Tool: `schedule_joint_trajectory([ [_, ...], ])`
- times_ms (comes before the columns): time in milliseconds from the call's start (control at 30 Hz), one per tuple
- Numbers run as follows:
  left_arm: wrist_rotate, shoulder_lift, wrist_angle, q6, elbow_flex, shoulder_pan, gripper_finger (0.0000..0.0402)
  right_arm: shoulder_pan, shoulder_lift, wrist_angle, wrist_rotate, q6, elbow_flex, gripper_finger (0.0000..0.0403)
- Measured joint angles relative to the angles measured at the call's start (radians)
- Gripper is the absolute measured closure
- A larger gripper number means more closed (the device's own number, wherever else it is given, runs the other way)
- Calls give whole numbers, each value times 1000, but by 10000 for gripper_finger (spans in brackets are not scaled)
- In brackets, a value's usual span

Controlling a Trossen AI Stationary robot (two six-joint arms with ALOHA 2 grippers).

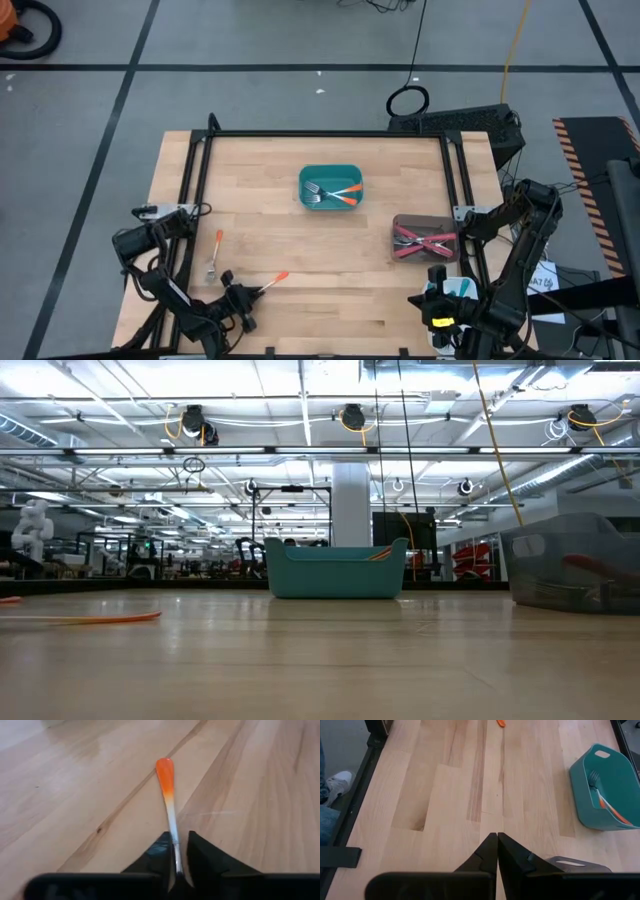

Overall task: Sort silverware by color (type)
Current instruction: Put the orange fork into the blue bin

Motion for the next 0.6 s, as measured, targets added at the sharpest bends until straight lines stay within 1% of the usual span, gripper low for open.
schedule_joint_trajectory([
  [100,0,1,1,12,0,0,381,0,0,0,0,0,0,395],
  [133,-2,1,0,16,0,0,388,0,0,0,0,0,0,395],
  [400,-15,-6,-8,29,2,0,391,0,0,0,5,-9,0,395],
  [533,-19,-34,-15,35,-1,1,392,0,0,7,49,-24,0,395],
  [600,-10,-51,-21,50,-2,2,392,-1,0,11,52,-26,0,395],
])
